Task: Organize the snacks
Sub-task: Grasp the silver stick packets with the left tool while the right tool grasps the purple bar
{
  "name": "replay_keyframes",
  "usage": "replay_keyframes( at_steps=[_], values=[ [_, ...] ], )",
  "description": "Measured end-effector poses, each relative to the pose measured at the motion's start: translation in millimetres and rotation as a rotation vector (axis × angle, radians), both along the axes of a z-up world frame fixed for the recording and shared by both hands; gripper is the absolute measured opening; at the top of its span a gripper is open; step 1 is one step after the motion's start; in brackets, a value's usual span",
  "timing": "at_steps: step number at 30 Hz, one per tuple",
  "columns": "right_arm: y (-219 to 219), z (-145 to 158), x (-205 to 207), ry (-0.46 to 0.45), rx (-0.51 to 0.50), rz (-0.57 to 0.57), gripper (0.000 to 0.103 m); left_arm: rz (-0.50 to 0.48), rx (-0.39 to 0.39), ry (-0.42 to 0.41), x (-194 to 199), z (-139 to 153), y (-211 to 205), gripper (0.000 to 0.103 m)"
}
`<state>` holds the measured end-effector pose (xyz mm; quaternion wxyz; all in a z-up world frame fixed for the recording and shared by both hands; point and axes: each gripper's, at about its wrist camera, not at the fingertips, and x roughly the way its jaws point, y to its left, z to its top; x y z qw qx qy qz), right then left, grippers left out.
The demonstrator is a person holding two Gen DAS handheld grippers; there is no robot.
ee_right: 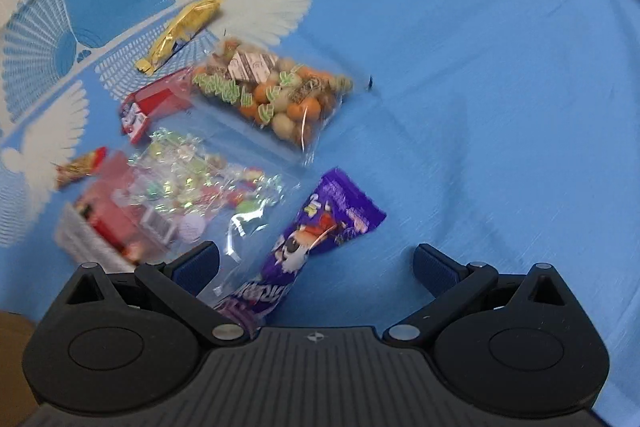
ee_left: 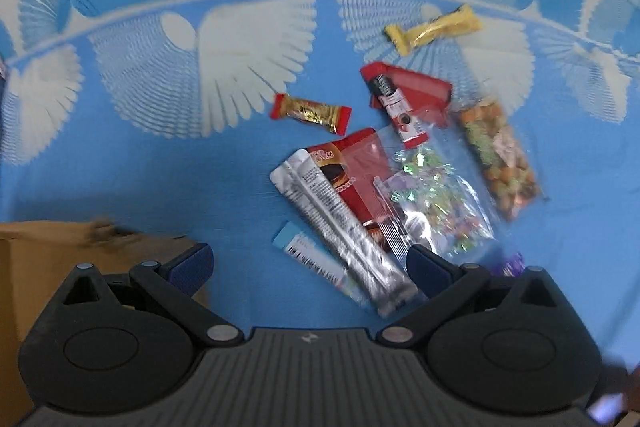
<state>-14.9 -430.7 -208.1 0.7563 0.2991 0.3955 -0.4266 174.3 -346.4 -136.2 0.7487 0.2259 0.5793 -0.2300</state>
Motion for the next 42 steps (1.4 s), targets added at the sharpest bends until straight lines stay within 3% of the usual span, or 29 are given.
replay_keyframes(
  at_steps=[3,5,8,14,18,19,21,22,23,24,27,35,42],
  values=[
    [5.9,-6.5,-12.7,0.126,-0.099,-0.092,0.103,0.041,0.031,0.032,11.6,-32.7,-9.8,0.103],
    [9.6,-9.8,-35.3,0.088,-0.139,-0.169,0.103,0.065,0.042,0.073,21.0,-54.6,-10.5,0.103],
    [14.4,-13.0,-40.8,0.086,-0.188,-0.15,0.103,0.104,0.049,0.092,33.0,-76.9,-7.0,0.103],
    [17.8,-14.9,-43.5,0.07,-0.202,-0.149,0.103,0.161,-0.028,0.147,46.4,-91.9,1.1,0.103],
    [28.3,-12.8,-36.4,0.082,-0.194,-0.159,0.103,0.142,-0.029,0.151,50.1,-88.6,-7.1,0.103],
    [31.8,-12.6,-34.3,0.086,-0.194,-0.147,0.103,0.147,-0.037,0.147,49.3,-85.9,-6.6,0.099],
    [38.5,-10.3,-32.9,0.072,-0.2,-0.126,0.092,0.16,-0.091,0.139,45.9,-74.7,-4.4,0.076],
    [43.0,-7.5,-32.8,0.064,-0.221,-0.116,0.064,0.159,-0.116,0.147,44.7,-68.1,-5.5,0.047],
    [47.6,-4.3,-32.6,0.05,-0.242,-0.098,0.025,0.152,-0.128,0.16,42.9,-62.4,-6.3,0.04],
    [50.2,-1.6,-32.7,0.034,-0.252,-0.082,0.013,0.148,-0.13,0.16,40.4,-56.8,-6.7,0.038],
    [48.4,0.4,-38.2,-0.041,-0.221,-0.066,0.009,0.122,-0.151,0.121,33.2,-37.7,-4.7,0.033],
    [36.0,36.2,-71.0,-0.224,-0.303,-0.167,0.007,0.069,-0.281,0.033,26.0,27.9,10.3,0.03],
    [63.1,94.7,-96.4,-0.271,-0.475,-0.077,0.006,-0.042,-0.401,-0.058,-19.6,108.6,49.4,0.03]
  ],
)
